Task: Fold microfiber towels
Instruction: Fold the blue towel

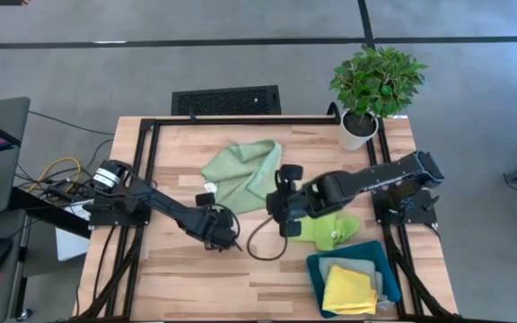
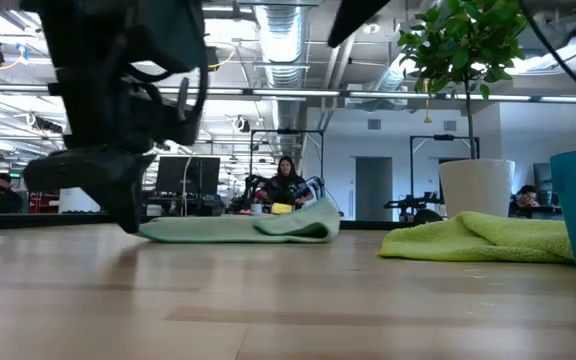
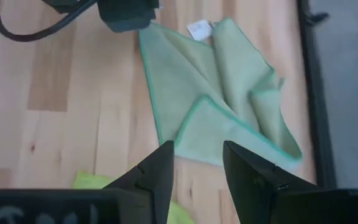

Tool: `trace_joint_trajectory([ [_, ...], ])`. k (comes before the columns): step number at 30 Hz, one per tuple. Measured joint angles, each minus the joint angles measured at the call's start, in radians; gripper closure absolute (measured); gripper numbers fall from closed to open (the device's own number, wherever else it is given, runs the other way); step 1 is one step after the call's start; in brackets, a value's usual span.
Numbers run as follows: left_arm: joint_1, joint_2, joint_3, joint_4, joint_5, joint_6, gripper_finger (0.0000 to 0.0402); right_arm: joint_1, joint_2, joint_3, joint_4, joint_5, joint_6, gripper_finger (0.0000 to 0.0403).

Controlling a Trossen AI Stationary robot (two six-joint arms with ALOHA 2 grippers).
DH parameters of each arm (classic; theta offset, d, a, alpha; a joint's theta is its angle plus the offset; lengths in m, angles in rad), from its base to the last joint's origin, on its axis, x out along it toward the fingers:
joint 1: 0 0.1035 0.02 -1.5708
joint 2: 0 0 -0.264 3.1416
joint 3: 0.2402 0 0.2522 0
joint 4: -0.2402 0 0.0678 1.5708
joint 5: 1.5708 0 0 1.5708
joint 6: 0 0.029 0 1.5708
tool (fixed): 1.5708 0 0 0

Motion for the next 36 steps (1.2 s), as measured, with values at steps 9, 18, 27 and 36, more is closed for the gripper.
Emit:
trace_joint_trajectory([
  [9, -0.05, -0.006, 0.0, -0.012, -0.003, -0.041, 0.0401, -0.123, 0.001, -0.24, 0.388, -0.193, -0.199, 0.0242],
  [18, -0.055, -0.04, 0.002, -0.023, -0.002, -0.096, 0.0401, -0.181, 0.002, -0.497, 0.876, -0.263, -0.314, 0.0242],
  [27, -0.054, -0.04, 0.002, -0.021, -0.002, -0.096, 0.0401, -0.196, 0.001, -0.702, 1.164, -0.267, -0.333, 0.0242],
  [36, -0.054, -0.04, 0.002, -0.021, -0.001, -0.1, 0.0401, -0.235, 0.103, -0.746, 1.356, -0.278, -0.339, 0.0242],
])
